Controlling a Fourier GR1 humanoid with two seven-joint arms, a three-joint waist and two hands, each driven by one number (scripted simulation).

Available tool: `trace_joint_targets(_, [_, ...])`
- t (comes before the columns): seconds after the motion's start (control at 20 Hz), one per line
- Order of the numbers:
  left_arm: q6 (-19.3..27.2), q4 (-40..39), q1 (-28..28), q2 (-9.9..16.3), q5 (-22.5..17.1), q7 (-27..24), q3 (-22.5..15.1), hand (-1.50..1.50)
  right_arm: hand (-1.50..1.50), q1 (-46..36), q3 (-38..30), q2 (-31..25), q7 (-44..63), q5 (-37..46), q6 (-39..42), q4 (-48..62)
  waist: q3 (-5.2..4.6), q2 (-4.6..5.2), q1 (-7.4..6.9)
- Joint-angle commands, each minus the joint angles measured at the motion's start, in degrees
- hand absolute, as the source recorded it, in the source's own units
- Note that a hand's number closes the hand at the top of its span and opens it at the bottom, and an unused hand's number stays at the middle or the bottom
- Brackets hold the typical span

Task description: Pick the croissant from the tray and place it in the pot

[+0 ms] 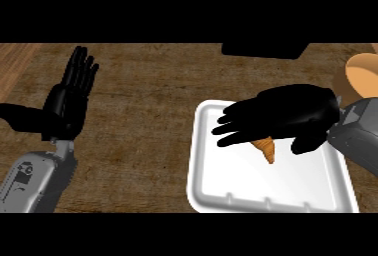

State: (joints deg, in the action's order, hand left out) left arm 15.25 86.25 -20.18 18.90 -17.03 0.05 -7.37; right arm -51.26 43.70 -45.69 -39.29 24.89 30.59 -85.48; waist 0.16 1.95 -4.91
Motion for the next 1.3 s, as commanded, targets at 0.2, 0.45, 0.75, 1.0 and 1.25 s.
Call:
trace_joint_targets(0.2, [-1.8, 0.7, 1.4, 1.5, -1.0, 0.9, 1.6, 0.0, -1.5, -1.8, 10.2, 3.9, -20.0, 10.7, -8.8, 19.7, -0.07, -0.63, 0.25])
trace_joint_targets(0.45, [-0.2, -0.3, 2.0, -0.9, 0.7, -1.0, 1.1, 0.0, -1.5, -2.7, 11.5, 8.5, -27.7, 12.0, -16.0, 29.1, -0.1, -1.09, 1.98])
trace_joint_targets(0.75, [-3.2, -2.8, 3.3, 0.0, -0.3, -3.9, 4.2, 0.0, -1.5, -3.3, 12.0, 12.6, -28.7, 15.4, -20.4, 35.3, -0.16, -1.56, 3.68])
trace_joint_targets(1.0, [-3.9, -5.2, 1.0, 1.0, 0.0, -2.7, 6.7, 0.0, -1.5, -4.4, 10.7, 16.7, -27.4, 19.1, -23.4, 40.7, -0.16, -1.65, 4.14])
trace_joint_targets(1.25, [-2.8, 0.4, 2.9, -0.1, 0.7, 0.6, 5.5, 0.0, -1.5, -3.2, 10.4, 22.5, -26.1, 21.4, -23.8, 45.2, -0.15, -1.82, 4.04])
